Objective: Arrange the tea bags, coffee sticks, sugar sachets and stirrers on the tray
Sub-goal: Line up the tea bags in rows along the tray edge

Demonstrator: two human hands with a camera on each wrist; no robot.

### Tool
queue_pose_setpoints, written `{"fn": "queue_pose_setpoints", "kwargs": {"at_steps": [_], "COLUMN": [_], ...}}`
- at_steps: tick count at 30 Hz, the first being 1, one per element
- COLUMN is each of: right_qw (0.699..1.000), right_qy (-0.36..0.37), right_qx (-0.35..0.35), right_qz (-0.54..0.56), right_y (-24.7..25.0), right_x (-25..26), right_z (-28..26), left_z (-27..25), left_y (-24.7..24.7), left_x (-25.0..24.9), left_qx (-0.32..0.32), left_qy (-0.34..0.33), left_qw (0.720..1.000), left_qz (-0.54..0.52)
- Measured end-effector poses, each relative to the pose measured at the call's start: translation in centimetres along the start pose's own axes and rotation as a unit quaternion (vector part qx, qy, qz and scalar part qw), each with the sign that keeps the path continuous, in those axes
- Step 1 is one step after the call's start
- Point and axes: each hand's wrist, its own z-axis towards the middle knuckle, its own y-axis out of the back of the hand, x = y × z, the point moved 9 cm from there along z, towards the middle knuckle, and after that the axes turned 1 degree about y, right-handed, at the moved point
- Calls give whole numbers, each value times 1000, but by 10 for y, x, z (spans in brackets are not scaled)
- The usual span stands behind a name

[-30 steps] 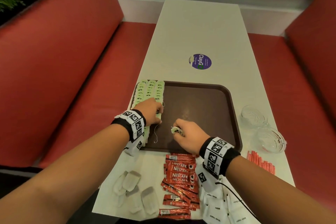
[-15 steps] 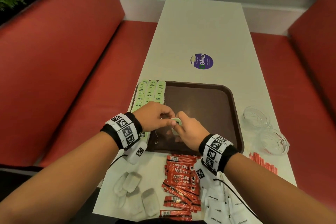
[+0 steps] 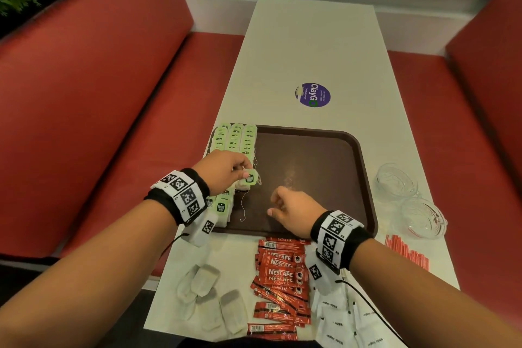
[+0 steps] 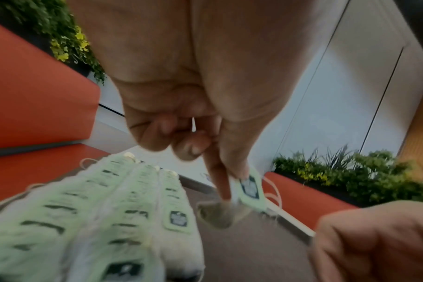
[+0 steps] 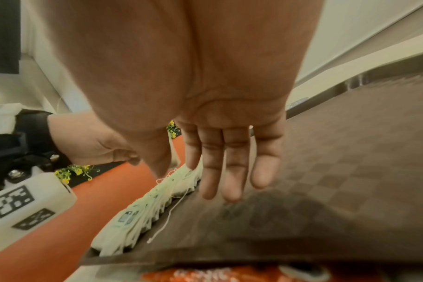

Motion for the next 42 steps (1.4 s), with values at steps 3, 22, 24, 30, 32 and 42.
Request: {"fn": "queue_pose_setpoints", "kwargs": {"at_steps": [3,22,24,30,32,42], "right_qw": [995,983,983,985,981,926], "right_qy": [-12,-13,-11,76,120,211], "right_qx": [68,114,107,55,68,258], "right_qz": [-65,-141,-146,-145,-140,-180], "right_y": [-13,-26,-24,-21,-29,-123], "right_x": [-7,-8,-5,35,56,117], "right_z": [-5,-11,-13,-20,-25,-60], "left_z": [5,27,25,-16,-42,-158], "left_y": [-21,-42,-40,-23,-23,-83], "left_x": [15,16,15,-5,-7,42], "left_qx": [83,24,19,-4,23,207], "left_qy": [33,145,141,39,-2,-22], "left_qw": [994,965,967,994,996,967], "left_qz": [63,219,210,105,90,147]}}
